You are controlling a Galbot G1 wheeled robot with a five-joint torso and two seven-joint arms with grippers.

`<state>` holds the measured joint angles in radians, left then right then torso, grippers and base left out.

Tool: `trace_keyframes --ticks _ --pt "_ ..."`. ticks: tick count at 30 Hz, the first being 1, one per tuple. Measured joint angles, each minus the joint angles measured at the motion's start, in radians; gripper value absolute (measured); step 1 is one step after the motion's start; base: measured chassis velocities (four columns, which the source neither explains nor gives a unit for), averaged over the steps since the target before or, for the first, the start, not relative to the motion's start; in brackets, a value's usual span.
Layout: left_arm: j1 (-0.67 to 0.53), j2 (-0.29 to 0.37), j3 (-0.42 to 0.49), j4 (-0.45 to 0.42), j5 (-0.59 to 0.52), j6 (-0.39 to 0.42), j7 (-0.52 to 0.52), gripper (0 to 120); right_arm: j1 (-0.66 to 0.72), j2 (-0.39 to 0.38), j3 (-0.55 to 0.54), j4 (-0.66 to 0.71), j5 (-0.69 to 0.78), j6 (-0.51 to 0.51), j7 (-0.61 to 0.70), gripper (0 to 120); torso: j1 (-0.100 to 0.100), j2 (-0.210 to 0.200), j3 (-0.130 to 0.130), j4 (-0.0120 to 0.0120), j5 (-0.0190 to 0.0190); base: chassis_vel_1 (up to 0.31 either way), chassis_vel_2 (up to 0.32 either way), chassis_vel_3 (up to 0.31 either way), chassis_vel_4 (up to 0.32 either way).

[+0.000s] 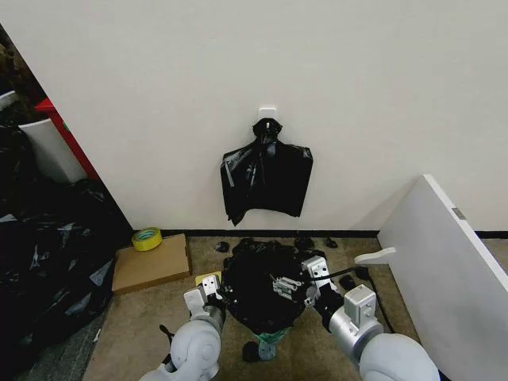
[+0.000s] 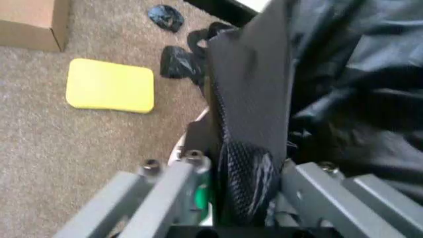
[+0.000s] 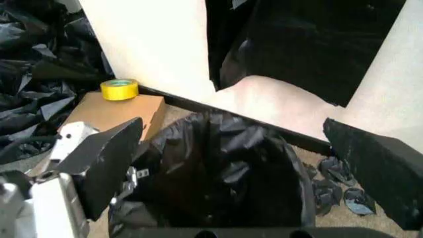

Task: Place the garbage bag over the trash bin.

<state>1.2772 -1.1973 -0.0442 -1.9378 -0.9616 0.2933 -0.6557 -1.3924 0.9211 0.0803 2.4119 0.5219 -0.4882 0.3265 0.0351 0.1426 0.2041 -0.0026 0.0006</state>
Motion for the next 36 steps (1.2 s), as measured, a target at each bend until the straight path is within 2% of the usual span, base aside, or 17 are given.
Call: trace_keyframes --ticks 2,4,8,10,14,16,18,20,21,23,29,34,36 --pt "0.002 0.002 -0.006 -0.004 -0.001 0.0 0.001 23 0.0 0.003 -0.001 -0.003 -0.002 0.0 0.002 100 0.0 0.0 0.0 0.0001 0.0001 0.0 0.0 0.0 0.0" --pt "0.004 0.006 -0.013 -0.008 -0.001 0.0 0.006 36 -0.004 0.013 -0.001 -0.006 -0.005 -0.001 0.007 100 0.0 0.0 0.0 0.0001 0.0 0.0 0.0 0.0 0.0" --pt "0.008 0.011 -0.017 -0.018 0.0 0.001 0.02 44 -0.02 0.025 -0.001 -0.005 -0.015 -0.001 0.007 100 0.0 0.0 0.0 0.0 -0.0001 0.0 0.0 0.0 0.0" --pt "0.027 0.016 -0.026 -0.043 0.015 0.009 0.034 57 -0.034 0.032 0.002 -0.005 -0.027 0.004 0.003 100 0.0 0.0 0.0 -0.0001 -0.0002 0.0 0.0 0.0 0.0" --pt "0.043 0.022 -0.037 -0.058 0.033 0.015 0.043 67 -0.038 0.037 0.006 -0.008 -0.029 0.009 0.001 100 0.0 0.0 0.0 0.0 -0.0002 0.0 0.0 0.0 0.0" --pt "0.063 0.036 -0.052 -0.082 0.048 0.023 0.057 79 -0.042 0.048 0.011 -0.013 -0.034 0.017 -0.003 100 0.0 0.0 0.0 0.0 -0.0001 0.0 0.0 0.0 0.0" --pt "0.073 0.044 -0.058 -0.095 0.05 0.03 0.06 86 -0.045 0.054 0.012 -0.016 -0.04 0.022 -0.004 100 0.0 0.0 0.0 0.0001 0.0 0.0 0.0 0.0 0.0" --pt "0.073 0.044 -0.058 -0.095 0.05 0.03 0.06 86 -0.045 0.054 0.012 -0.016 -0.04 0.022 -0.004 100 0.0 0.0 0.0 0.0001 0.0 0.0 0.0 0.0 0.0" --pt "0.085 0.05 -0.064 -0.108 0.052 0.035 0.065 94 -0.053 0.064 0.014 -0.018 -0.052 0.026 -0.006 100 0.0 0.0 0.0 0.0 -0.0001 0.0 0.0 0.0 0.0" --pt "0.101 0.052 -0.07 -0.119 0.062 0.036 0.073 99 -0.068 0.071 0.018 -0.017 -0.066 0.03 -0.011 100 0.0 0.0 0.0 0.0 -0.0001 0.0 0.0 0.0 0.0" --pt "0.143 0.061 -0.075 -0.157 0.096 0.035 0.1 100 -0.098 0.082 0.03 -0.015 -0.101 0.048 -0.023 100 0.0 0.0 0.0 0.0 -0.0001 0.0 0.0 0.0 0.0" --pt "0.197 0.073 -0.08 -0.19 0.198 -0.005 0.155 100 -0.116 0.104 0.044 -0.014 -0.123 0.083 -0.033 100 0.0 0.0 0.0 0.0001 -0.0001 0.0 0.0 0.0 0.0" --pt "0.227 0.074 -0.082 -0.197 0.3 -0.069 0.203 100 -0.132 0.13 0.062 -0.016 -0.142 0.129 -0.045 100 0.0 0.0 0.0 0.0001 -0.0001 0.0 0.0 0.0 0.0"
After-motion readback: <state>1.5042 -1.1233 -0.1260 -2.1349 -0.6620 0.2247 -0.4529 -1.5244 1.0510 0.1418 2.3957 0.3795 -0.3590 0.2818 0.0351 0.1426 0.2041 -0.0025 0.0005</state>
